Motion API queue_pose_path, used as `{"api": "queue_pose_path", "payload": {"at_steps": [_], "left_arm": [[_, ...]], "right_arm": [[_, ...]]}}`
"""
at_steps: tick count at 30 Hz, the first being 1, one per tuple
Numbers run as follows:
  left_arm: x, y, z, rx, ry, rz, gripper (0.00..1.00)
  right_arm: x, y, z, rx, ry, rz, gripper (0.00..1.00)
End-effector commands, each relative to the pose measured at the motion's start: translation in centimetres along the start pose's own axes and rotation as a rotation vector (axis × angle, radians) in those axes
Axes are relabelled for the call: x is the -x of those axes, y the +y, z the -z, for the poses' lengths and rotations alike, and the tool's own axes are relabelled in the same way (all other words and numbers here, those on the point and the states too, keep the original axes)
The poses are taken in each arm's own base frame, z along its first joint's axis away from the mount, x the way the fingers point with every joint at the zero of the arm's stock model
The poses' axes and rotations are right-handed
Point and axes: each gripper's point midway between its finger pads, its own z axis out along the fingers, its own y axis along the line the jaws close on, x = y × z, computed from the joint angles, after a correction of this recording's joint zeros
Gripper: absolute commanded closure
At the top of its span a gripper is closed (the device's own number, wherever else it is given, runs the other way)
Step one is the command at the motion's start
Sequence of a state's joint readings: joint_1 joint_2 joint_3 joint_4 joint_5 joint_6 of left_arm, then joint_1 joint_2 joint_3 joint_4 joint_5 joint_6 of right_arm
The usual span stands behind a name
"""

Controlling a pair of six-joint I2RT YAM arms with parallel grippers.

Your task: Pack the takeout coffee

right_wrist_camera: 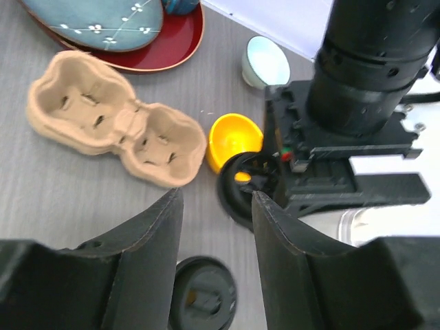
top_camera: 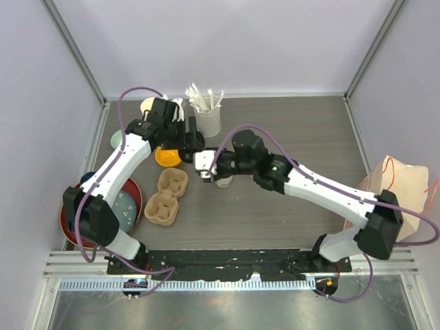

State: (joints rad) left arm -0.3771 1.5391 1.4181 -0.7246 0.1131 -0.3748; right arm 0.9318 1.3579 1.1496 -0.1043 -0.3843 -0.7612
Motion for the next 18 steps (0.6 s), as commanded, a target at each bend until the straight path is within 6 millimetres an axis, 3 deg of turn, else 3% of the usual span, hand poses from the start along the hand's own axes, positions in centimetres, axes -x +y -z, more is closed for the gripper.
{"api": "queue_pose_path", "payload": {"at_steps": [1,2,5,7,18], "left_arm": [[-1.0,0.1,1.7,0.039,0.047,0.135,0.96],[-1.3,0.1,1.7,0.043,0.057,0.154,0.96],[-1.0,0.1,1.9,0.046,0.048,0.168,0.95],[-0.8,0.1,2.1,0.049,0.043,0.169,0.94],[-0.7,-0.9,2.3,0.018,0.060,0.241,0.93]], "right_arm": [[2.7,-3.2,-2.4,0.013,-0.041,0.115,0.50],[1.3,-2.4,-3.7,0.058,-0.003,0.095,0.49],[1.0,-1.9,-4.9,0.104,0.021,0.105,0.50],[1.2,-1.8,-5.3,0.117,0.021,0.127,0.50],[-1.6,0.0,-8.0,0.139,0.126,0.122,0.48]]}}
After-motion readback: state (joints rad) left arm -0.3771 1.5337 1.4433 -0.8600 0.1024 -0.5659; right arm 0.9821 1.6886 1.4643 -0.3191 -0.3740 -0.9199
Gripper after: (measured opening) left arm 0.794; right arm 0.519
